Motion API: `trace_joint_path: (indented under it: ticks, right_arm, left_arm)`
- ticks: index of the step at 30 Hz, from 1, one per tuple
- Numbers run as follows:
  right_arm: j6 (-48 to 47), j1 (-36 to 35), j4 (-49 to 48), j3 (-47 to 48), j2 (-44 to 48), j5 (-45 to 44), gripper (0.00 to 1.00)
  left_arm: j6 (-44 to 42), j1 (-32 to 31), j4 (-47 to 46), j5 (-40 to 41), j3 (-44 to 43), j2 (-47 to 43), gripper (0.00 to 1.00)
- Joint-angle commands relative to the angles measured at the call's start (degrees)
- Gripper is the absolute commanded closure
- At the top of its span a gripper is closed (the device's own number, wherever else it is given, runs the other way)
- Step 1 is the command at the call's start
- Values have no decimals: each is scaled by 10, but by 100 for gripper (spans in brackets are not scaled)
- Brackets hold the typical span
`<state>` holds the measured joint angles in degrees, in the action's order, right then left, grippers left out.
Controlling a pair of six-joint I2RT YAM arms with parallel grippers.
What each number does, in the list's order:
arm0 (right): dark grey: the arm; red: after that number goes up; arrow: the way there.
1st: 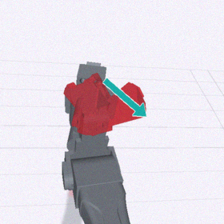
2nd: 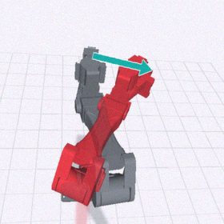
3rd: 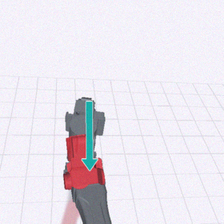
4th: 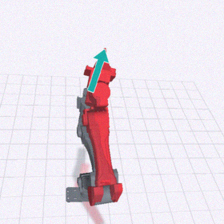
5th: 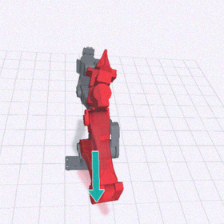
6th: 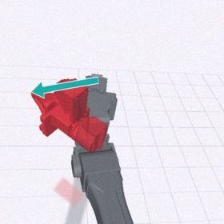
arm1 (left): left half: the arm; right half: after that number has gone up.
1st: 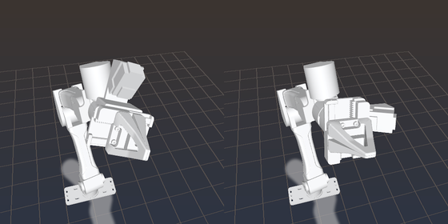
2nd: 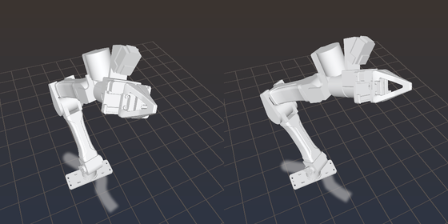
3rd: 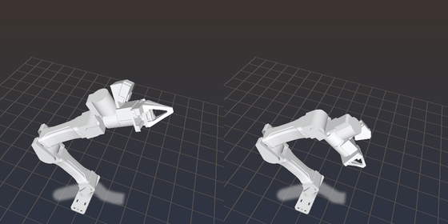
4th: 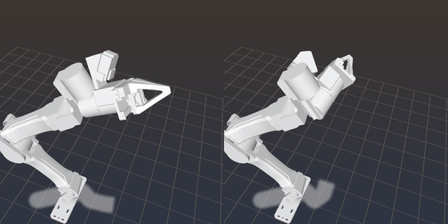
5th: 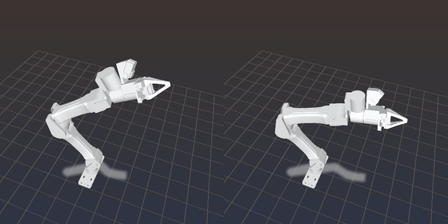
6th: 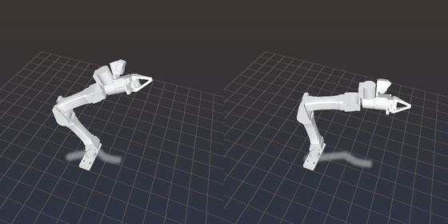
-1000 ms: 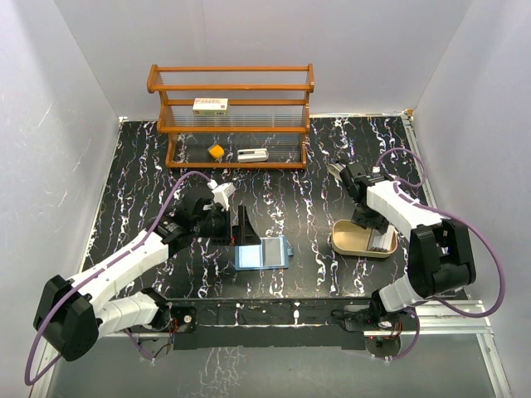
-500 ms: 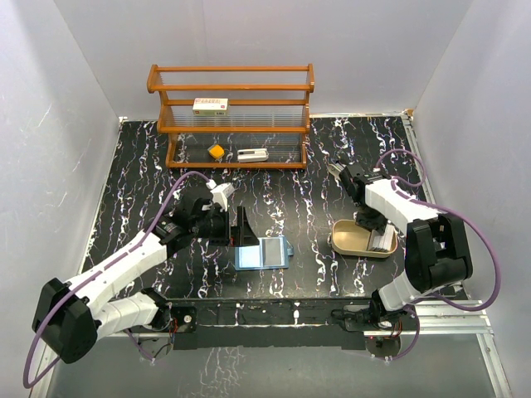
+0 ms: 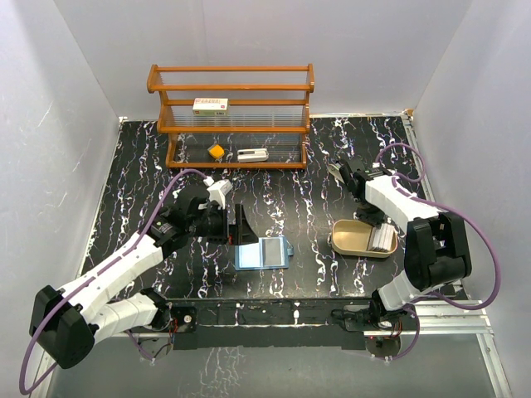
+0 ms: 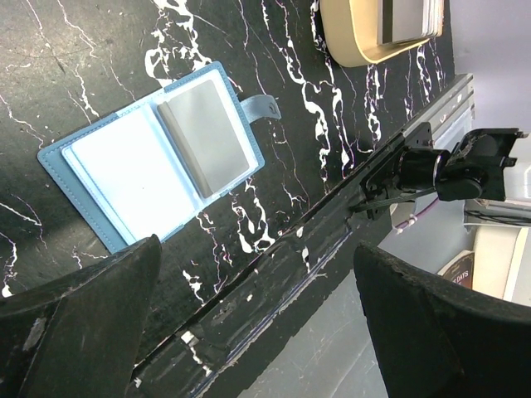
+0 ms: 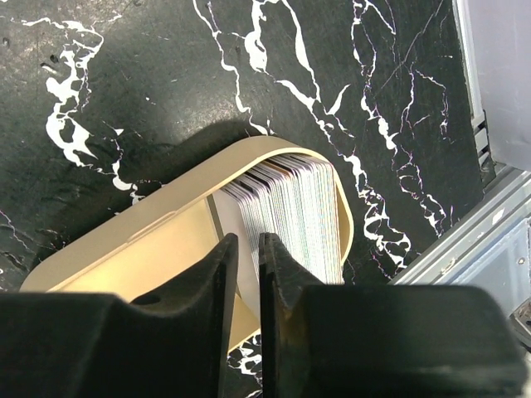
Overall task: Put the credit cards into the card holder
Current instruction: Pick up the credit card from the storage box.
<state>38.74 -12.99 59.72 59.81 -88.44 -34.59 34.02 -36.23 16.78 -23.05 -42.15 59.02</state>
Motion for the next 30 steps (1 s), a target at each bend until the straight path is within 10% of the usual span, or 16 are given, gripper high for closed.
trace_joint_path:
  ticks: [1, 13, 20, 30]
  right_arm:
    - [-13, 3, -13, 20, 23, 0, 88]
    - [-36, 3, -19, 23, 43, 22, 100]
    - [-19, 3, -9, 25, 24, -4, 64]
    - [-2, 5, 4, 27, -23, -13, 58]
  left_arm:
    - [-3, -2, 12, -1, -26, -12, 1]
    - [8, -2, 23, 8, -32, -20, 1]
    - [19, -1, 11, 4, -21, -25, 2]
    - [12, -2, 21, 5, -37, -30, 1]
